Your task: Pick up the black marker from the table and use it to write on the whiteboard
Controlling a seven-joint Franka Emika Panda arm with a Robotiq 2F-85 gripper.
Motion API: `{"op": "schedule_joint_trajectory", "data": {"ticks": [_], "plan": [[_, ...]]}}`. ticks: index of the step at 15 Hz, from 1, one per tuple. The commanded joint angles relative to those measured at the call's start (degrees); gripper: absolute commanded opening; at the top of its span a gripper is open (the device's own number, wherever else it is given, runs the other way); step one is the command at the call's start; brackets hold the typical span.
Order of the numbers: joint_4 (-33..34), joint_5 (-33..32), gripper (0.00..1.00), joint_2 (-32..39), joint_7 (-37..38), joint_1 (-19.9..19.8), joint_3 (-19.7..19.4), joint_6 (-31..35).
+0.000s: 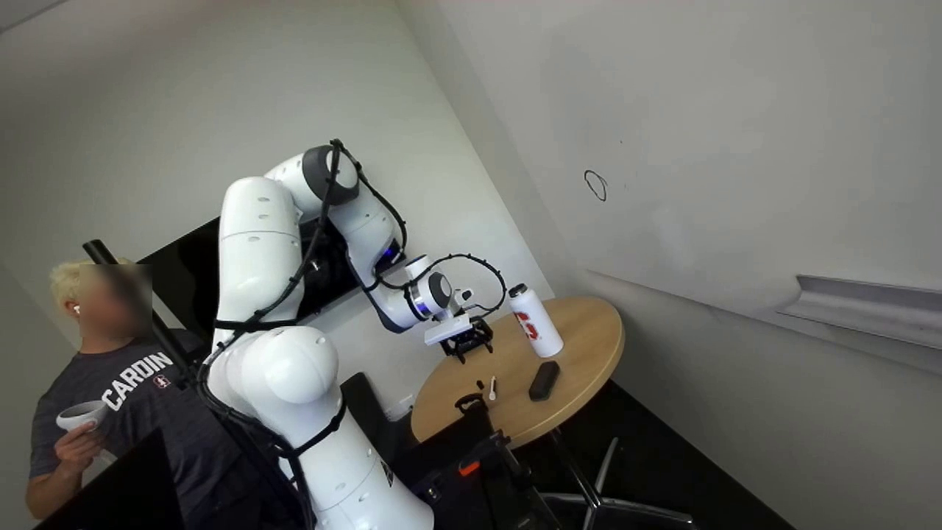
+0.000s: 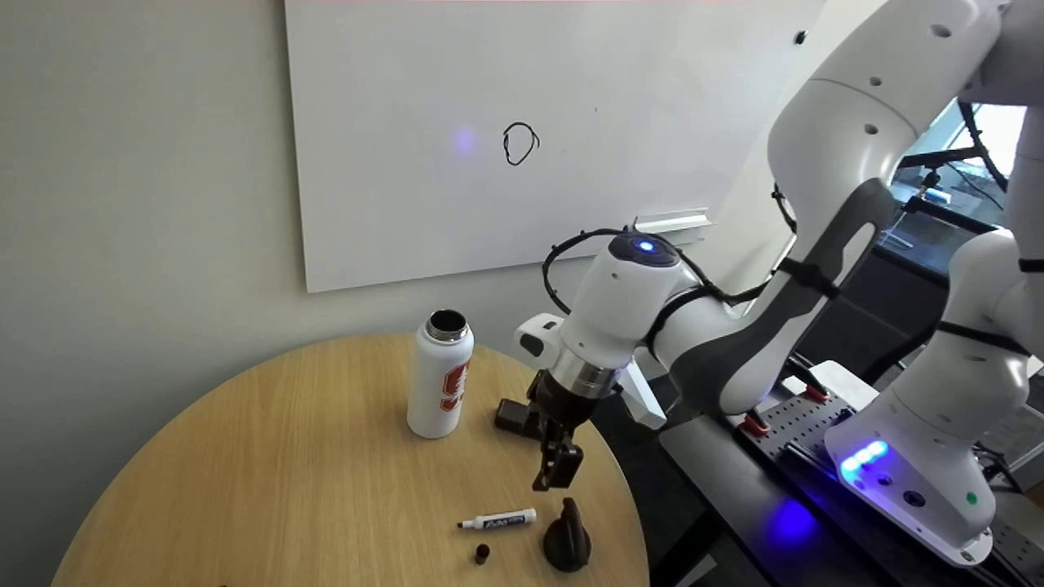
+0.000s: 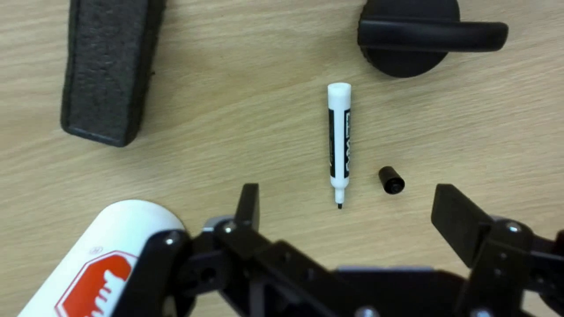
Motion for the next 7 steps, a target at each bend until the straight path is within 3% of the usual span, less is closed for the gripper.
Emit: {"op": "schedule_joint_trajectory", "data": {"ticks": [1, 7], "plan": [[-9.3, 0.0, 1.0, -12.6, 4.3, 3.9, -2.8, 0.3], [-13.8, 0.5, 1.0, -20.5, 3.3, 2.3, -0.1, 0.1]]}}
